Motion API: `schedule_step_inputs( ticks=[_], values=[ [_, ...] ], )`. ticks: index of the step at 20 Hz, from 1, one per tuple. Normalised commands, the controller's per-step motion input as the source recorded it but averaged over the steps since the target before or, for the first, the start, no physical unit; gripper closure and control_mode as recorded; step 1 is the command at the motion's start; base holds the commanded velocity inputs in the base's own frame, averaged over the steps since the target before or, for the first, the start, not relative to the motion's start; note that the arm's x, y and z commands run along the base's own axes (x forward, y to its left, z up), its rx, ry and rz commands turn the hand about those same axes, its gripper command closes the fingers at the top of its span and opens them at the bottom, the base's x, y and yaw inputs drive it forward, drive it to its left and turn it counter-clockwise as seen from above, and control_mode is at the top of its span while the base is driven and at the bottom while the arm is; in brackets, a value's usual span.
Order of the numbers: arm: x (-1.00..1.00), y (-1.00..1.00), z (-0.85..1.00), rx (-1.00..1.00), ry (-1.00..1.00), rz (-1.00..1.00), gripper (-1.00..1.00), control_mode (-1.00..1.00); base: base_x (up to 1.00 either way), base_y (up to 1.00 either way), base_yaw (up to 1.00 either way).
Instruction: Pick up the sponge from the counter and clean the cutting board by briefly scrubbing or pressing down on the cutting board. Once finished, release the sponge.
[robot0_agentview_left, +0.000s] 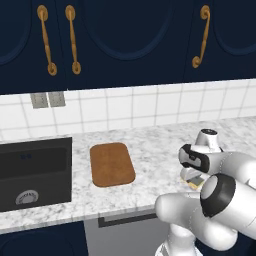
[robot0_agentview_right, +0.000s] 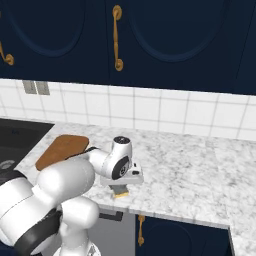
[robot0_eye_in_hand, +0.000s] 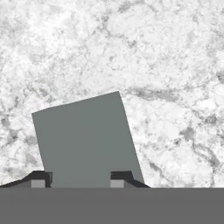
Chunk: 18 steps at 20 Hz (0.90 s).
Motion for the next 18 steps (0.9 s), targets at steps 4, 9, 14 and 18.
schedule_step_inputs(
  ticks=[4,9,14,18],
  values=[
    [0.0,0.0,-0.35,-0.06,-0.08,0.0,-1.0,-1.0,0.0,0.0,0.0],
    [-0.13,0.0,-0.03,-0.03,-0.18,0.0,-1.0,-1.0,0.0,0.0,0.0],
    [-0.01,0.0,-0.1,-0.03,-0.16,0.0,-1.0,-1.0,0.0,0.0,0.0],
    [0.05,0.0,-0.2,-0.04,-0.15,0.0,-1.0,-1.0,0.0,0.0,0.0]
  ],
)
